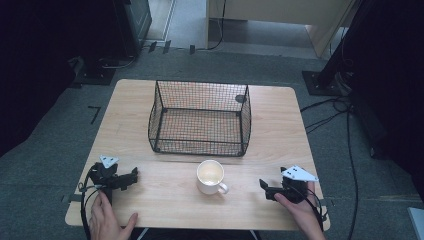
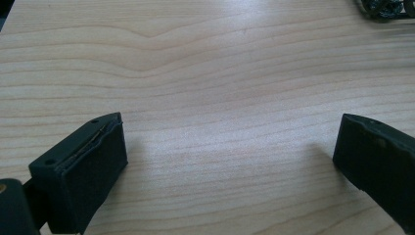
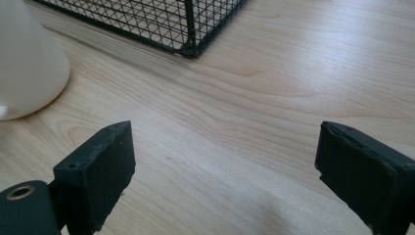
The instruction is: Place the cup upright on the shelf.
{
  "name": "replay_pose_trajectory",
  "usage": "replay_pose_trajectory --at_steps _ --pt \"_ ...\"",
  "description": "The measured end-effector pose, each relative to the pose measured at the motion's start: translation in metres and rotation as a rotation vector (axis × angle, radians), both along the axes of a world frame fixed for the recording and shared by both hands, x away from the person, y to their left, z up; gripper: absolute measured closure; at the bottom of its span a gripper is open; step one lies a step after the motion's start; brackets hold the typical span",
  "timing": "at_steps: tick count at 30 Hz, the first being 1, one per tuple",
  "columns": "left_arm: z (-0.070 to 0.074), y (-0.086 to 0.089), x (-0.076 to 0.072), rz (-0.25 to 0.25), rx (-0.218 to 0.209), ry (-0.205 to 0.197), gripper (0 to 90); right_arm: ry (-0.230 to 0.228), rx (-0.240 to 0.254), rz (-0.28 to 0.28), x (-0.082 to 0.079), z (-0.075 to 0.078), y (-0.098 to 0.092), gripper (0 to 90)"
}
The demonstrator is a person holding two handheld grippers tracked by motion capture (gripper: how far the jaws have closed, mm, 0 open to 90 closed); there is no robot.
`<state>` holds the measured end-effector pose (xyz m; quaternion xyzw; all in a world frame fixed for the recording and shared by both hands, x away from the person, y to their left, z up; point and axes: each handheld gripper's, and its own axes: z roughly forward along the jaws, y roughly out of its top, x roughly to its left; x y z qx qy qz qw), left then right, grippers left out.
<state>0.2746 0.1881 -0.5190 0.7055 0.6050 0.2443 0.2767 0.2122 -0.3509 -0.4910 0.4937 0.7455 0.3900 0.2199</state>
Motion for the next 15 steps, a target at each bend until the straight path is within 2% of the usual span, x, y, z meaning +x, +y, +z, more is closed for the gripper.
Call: replay_pose_trajectory --at_steps 12,15 --pt "0.000 0.000 0.000 0.000 0.000 0.000 0.0 -0.017 0.026 0.054 -0.004 0.008 0.018 7.6" --pt "0.000 0.000 0.000 0.000 0.000 0.000 0.0 -0.016 0.048 0.073 -0.005 0.010 0.025 7.7"
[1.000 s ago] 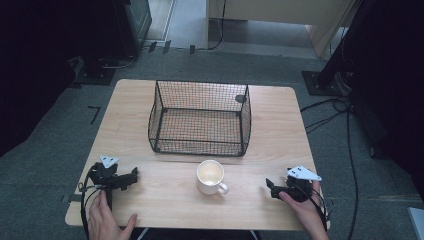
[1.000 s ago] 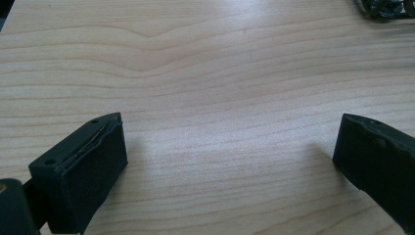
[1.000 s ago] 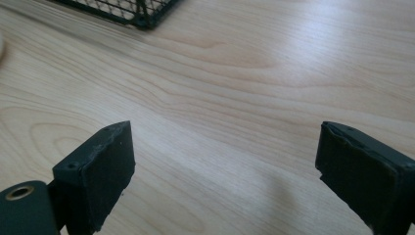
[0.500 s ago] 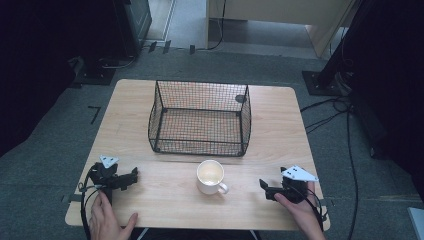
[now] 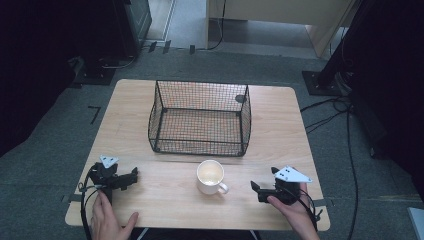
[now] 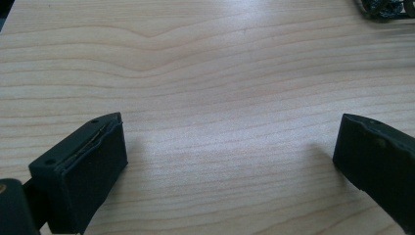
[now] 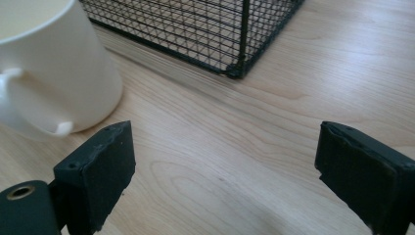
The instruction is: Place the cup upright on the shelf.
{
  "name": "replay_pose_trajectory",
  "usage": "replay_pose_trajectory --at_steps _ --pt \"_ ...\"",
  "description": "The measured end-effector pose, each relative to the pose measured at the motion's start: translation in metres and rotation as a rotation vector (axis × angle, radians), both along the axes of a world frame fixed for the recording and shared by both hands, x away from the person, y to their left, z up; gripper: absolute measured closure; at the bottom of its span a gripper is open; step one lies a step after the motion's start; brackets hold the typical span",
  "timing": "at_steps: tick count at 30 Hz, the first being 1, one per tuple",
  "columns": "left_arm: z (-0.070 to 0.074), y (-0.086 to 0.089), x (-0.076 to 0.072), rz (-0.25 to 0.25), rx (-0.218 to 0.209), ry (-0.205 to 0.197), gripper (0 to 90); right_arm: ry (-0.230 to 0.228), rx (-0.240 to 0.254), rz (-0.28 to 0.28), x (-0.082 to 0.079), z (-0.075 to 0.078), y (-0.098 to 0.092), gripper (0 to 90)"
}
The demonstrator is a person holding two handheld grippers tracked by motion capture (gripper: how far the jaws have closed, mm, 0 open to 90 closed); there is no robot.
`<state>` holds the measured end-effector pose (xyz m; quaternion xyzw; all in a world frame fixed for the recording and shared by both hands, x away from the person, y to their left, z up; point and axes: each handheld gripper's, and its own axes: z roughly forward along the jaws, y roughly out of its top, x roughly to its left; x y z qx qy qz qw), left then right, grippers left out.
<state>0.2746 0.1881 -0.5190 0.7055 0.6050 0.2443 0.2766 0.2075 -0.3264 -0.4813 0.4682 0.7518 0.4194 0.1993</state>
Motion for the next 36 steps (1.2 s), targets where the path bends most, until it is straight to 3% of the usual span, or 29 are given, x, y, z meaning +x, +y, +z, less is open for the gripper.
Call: replay_pose_trajectory --at_steps 9,12,29,36 --pt "0.000 0.000 0.000 0.000 0.000 0.000 0.0 -0.005 0.002 0.052 -0.002 0.002 0.018 7.8" --pt "0.000 0.000 0.000 0.000 -0.001 -0.001 0.0 -0.018 0.002 0.056 -0.004 0.002 0.023 14.9" --pt "0.000 0.000 0.000 0.000 0.000 0.000 0.0 -0.008 0.049 0.171 -0.010 0.002 0.051 15.6" --pt "0.000 0.000 0.000 0.000 0.000 0.000 0.0 -0.003 0.045 0.194 -0.011 0.000 0.061 18.3"
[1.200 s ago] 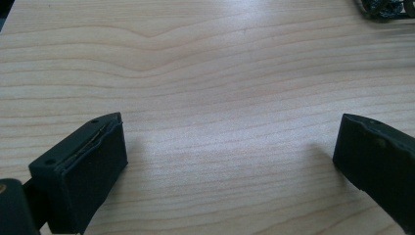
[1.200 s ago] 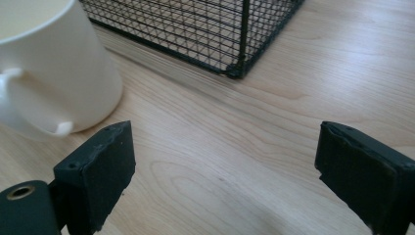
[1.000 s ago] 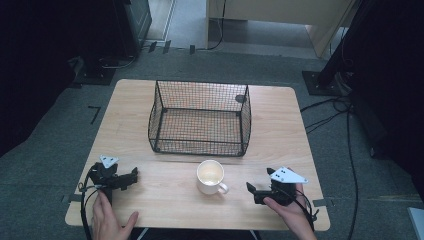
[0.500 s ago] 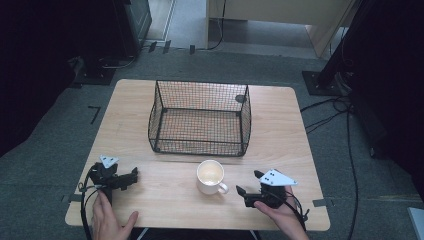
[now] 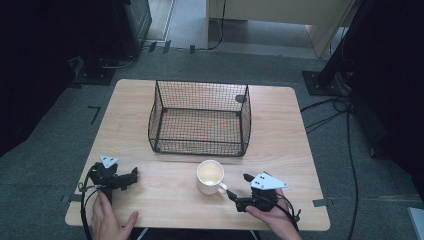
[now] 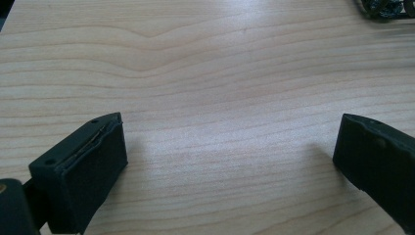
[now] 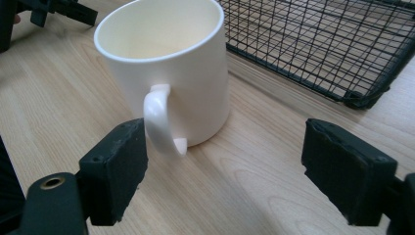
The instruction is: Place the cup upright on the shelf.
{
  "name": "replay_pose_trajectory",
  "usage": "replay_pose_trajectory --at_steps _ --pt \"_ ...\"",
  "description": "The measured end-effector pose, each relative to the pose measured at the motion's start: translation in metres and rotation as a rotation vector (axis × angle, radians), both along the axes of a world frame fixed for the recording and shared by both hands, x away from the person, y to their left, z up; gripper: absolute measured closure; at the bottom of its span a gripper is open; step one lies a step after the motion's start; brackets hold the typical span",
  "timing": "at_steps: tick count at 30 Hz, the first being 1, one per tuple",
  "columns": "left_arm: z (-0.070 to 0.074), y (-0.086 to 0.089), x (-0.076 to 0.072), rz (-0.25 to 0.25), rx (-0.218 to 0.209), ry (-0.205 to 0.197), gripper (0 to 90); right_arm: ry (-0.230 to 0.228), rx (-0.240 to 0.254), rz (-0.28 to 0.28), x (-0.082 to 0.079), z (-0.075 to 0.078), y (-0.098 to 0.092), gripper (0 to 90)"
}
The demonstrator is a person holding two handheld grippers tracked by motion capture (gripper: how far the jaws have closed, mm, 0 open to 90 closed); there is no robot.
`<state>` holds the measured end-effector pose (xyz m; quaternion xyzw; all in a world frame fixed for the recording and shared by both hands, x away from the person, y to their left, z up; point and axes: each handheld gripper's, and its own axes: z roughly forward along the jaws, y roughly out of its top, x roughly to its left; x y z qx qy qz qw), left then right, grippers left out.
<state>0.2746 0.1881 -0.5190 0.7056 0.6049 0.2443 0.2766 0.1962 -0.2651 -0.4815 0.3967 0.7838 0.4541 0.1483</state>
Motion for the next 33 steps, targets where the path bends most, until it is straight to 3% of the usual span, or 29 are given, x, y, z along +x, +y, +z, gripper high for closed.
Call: replay_pose_trajectory --at_steps 6,8,16,23,30,33 --pt "0.000 0.000 0.000 0.000 0.000 0.000 0.0 -0.008 0.000 0.001 0.000 -0.001 0.004 28.8" --pt "0.000 0.000 0.000 0.000 0.000 0.000 0.0 -0.012 0.004 -0.007 -0.001 -0.002 0.006 39.7" --pt "0.000 0.000 0.000 0.000 0.000 -0.001 0.0 -0.005 -0.007 0.012 0.000 -0.007 0.012 55.4" --pt "0.000 0.000 0.000 0.000 0.000 0.000 0.0 0.004 -0.018 0.019 0.002 -0.011 0.015 62.0" --pt "0.000 0.000 0.000 0.000 0.000 0.000 0.0 0.014 -0.033 0.029 0.006 -0.014 0.020 78.2" --pt "0.000 0.000 0.000 0.000 0.000 0.000 0.0 0.004 -0.047 0.024 0.007 -0.013 0.021 80.0"
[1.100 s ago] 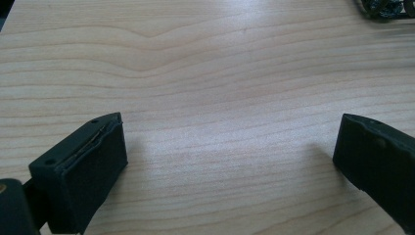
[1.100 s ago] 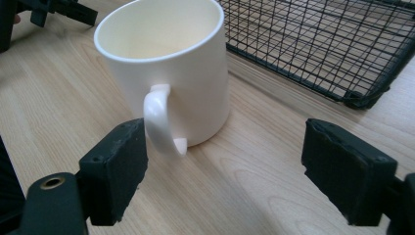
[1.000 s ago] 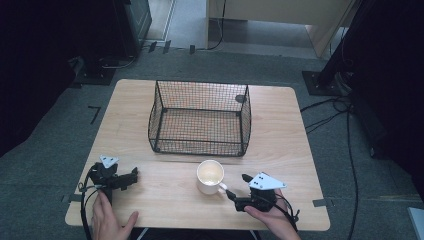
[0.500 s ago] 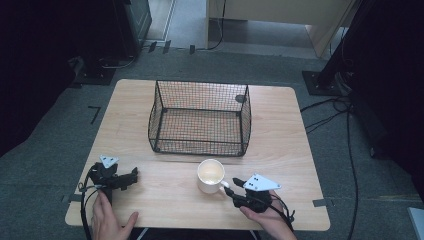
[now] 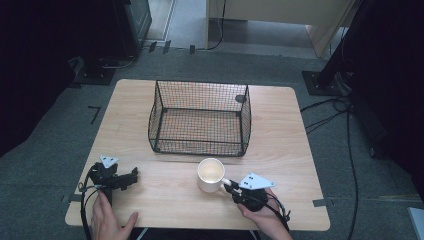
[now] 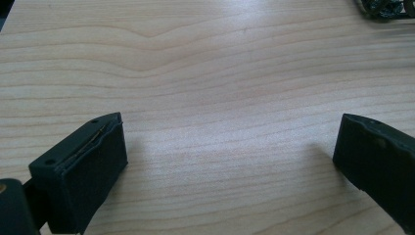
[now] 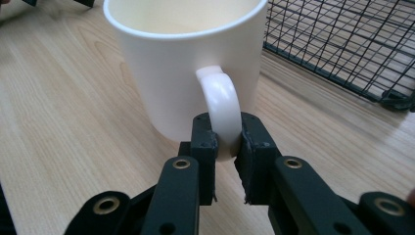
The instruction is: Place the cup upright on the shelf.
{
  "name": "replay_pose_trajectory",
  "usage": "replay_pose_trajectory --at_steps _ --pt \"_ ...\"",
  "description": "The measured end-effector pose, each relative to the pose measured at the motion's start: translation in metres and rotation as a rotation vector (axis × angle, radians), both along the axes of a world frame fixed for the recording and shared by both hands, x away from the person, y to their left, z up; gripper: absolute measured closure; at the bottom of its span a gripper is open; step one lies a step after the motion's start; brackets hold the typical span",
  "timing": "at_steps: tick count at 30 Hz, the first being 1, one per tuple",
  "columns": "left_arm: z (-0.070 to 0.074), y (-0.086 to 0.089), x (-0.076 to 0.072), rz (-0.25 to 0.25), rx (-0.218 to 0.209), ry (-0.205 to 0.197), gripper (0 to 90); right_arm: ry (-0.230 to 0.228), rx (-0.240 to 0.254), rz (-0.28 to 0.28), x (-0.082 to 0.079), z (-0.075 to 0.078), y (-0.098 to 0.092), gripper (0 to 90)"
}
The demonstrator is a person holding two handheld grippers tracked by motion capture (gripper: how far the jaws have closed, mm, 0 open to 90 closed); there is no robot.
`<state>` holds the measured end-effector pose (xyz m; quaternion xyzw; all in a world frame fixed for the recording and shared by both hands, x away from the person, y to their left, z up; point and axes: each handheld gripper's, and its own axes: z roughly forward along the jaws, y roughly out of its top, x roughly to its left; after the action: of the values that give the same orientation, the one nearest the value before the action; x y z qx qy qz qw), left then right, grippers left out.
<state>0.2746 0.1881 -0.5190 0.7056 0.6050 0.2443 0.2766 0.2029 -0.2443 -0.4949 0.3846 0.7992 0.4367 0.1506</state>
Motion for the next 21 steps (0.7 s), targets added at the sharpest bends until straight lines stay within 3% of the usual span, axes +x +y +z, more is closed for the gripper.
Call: replay_pose_trajectory --at_steps 21 --pt "0.000 0.000 0.000 0.000 0.000 0.000 0.0 -0.083 0.027 -0.004 -0.006 0.013 -0.005 81.3"
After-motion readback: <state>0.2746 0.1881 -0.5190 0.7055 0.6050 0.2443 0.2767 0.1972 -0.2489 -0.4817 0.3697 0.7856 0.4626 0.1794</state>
